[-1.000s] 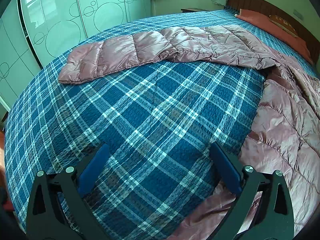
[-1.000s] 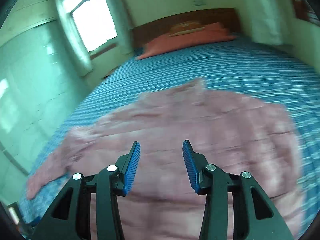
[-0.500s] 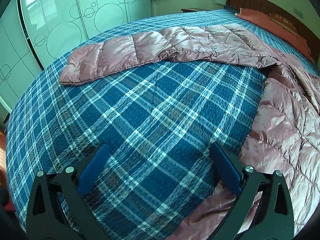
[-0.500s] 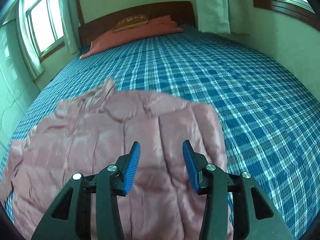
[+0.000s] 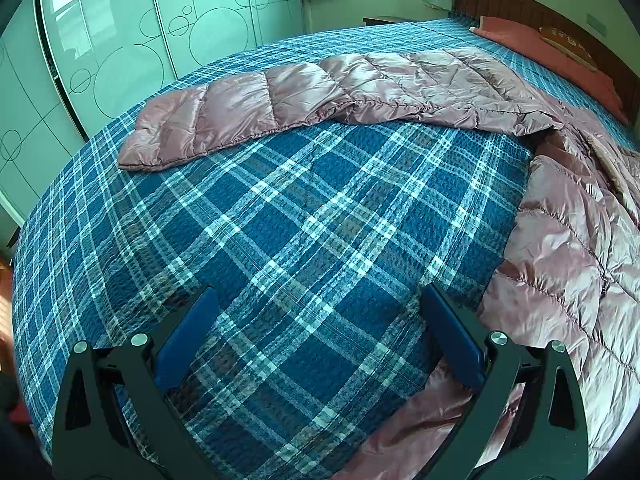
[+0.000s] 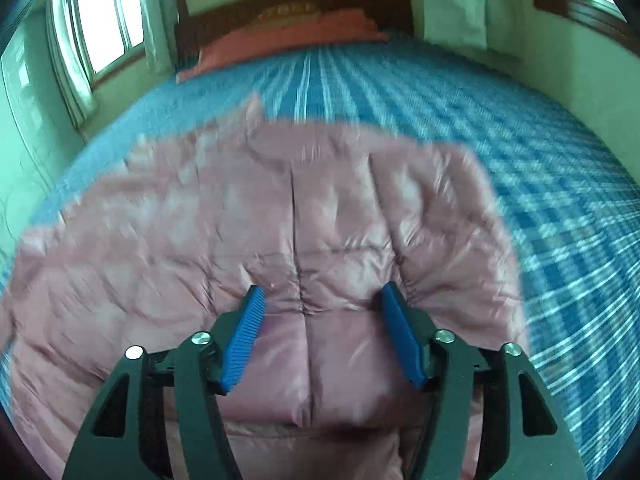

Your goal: Fold large clothes

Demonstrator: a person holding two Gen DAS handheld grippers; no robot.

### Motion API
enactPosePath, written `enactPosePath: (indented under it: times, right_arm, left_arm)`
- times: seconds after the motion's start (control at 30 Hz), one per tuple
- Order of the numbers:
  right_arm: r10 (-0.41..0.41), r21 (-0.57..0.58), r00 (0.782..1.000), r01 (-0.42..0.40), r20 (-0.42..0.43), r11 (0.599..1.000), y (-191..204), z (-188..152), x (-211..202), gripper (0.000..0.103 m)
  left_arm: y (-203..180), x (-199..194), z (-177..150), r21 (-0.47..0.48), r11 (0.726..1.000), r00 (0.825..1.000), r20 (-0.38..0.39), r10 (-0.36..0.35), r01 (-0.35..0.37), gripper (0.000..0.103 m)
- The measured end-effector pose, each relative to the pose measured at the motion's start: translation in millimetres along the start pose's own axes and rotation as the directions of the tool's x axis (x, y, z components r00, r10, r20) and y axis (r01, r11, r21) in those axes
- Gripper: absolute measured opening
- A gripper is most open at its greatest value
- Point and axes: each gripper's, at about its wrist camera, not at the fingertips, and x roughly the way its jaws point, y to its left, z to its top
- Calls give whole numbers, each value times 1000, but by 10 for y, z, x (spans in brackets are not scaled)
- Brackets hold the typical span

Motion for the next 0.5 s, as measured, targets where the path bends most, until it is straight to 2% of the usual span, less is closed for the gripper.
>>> enactPosePath:
  times: [0.13,0.2,0.27,0.4,0.5]
  right_arm:
    - [24,28,999,-25,29,999,12,-9,-268,62]
    - [-10,6,999,9,30,1000,36,-37,-247,62]
    - [-11,-1,1000,11,-6,1000,-3,-123,-71,63]
    - [-28,-17,1000,29,7,999,29,-138,-72,65]
    - [-4,1,1000,4,16,1000,-3,-180,-94,65]
  left_arm:
    - [0,17,3,-5,1000,1000,0,-7,7,101]
    - [6,20,8,-3,1000,1000,-1,-6,6,101]
    - [30,29,15,-12,1000,1000,-7,-20,20,101]
    - [263,30,116,-66,991,993,-21,-120,118,101]
    - [547,66,214,-147,969,980,13,-197,196,101]
